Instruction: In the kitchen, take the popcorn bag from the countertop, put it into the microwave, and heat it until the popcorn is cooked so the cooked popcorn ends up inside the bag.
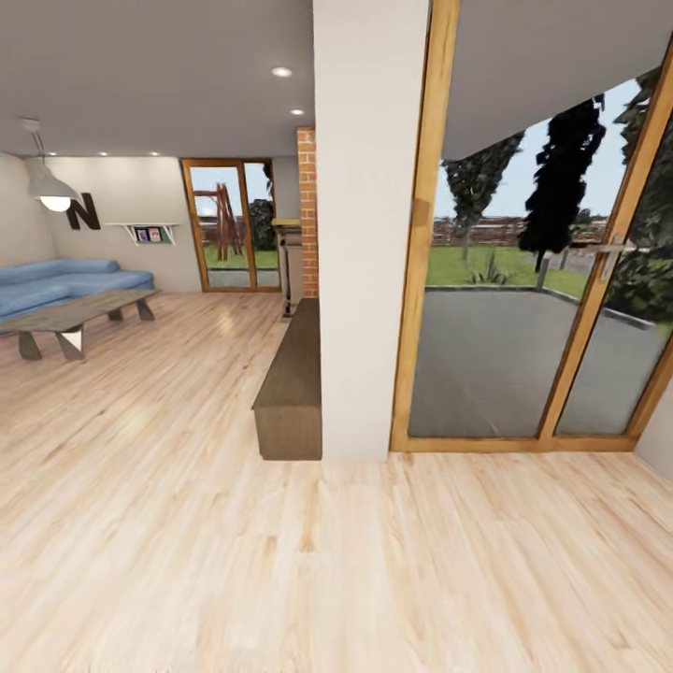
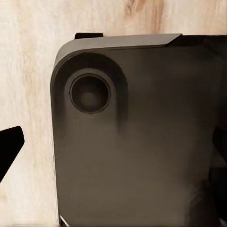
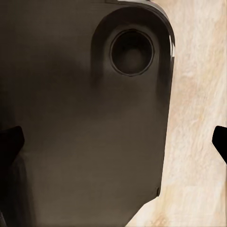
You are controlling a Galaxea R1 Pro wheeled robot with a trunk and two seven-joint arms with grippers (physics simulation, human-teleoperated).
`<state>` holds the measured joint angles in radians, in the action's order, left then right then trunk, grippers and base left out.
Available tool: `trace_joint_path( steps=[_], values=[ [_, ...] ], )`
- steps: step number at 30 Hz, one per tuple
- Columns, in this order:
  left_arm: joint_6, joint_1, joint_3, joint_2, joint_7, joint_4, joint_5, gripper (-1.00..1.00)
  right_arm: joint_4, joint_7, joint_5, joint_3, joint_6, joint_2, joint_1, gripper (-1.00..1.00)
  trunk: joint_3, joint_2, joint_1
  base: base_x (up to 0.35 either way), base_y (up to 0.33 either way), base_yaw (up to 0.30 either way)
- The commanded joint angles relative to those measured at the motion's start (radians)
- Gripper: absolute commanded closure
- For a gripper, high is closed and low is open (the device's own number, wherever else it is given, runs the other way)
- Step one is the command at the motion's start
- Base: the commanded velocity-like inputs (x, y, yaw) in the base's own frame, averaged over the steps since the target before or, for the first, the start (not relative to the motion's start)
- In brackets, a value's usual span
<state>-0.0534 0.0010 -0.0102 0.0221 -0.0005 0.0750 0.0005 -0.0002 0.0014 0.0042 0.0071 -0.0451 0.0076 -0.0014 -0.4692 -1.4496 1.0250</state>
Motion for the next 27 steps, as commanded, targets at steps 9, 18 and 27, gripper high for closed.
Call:
trace_joint_path(
  steps=[9,18,27],
  values=[
    [-0.002,-0.001,0.001,-0.001,0.0,0.0,-0.002,-1.0,0.0,0.0,0.0,0.0,-0.015,0.0,0.0,-1.0,-0.001,0.0,0.0,0.0,0.0,0.269],
    [-0.002,0.0,0.002,-0.001,0.0,0.0,-0.002,-1.0,0.002,0.0,-0.003,-0.001,-0.015,-0.003,0.0,-1.0,-0.001,0.0,0.0,0.0,0.0,0.269],
    [-0.002,0.0,0.001,-0.001,0.0,0.0,-0.002,-1.0,0.002,0.0,-0.003,-0.002,-0.015,-0.003,0.0,-1.0,-0.001,0.0,0.0,0.0,0.0,0.269]
  ],
)
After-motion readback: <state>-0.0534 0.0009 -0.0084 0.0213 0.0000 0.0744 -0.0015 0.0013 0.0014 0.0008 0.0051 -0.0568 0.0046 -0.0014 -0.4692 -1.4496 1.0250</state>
